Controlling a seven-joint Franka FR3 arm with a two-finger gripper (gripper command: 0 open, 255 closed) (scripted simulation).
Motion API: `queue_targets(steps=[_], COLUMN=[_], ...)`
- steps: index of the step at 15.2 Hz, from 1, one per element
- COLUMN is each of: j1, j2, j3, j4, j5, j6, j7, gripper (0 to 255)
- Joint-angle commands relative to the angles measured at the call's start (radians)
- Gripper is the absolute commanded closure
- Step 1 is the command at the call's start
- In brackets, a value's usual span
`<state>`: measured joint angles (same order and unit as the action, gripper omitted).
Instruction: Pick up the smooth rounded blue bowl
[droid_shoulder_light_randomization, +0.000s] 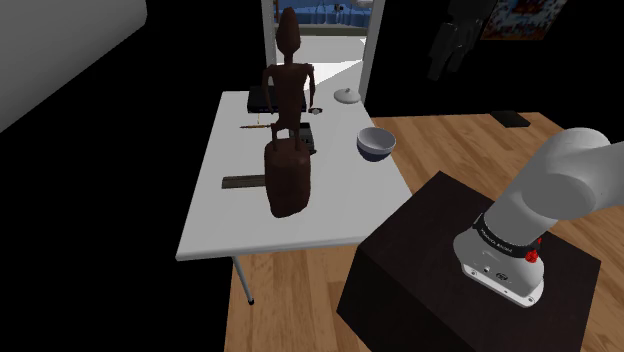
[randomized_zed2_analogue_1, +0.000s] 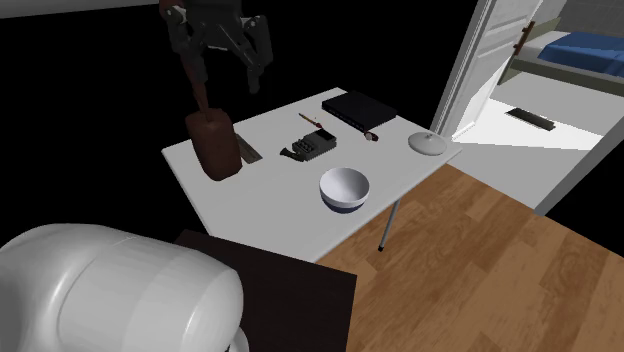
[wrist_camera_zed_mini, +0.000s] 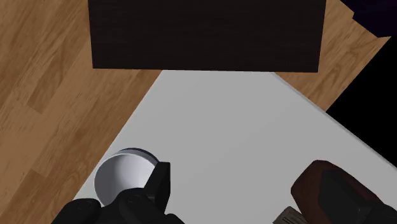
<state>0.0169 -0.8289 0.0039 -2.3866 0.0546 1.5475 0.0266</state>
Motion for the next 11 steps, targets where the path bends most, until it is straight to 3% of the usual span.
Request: queue_targets(steps=[1,11], j1=[0.000,-0.028], j2=[0.000,0.206], j3=[0.000,-0.015], j4=[0.000,-0.155], j5=[0.000,-0.055], j6=[0.000,0.359], j7=[0.000,-0.032], gripper=[0,0])
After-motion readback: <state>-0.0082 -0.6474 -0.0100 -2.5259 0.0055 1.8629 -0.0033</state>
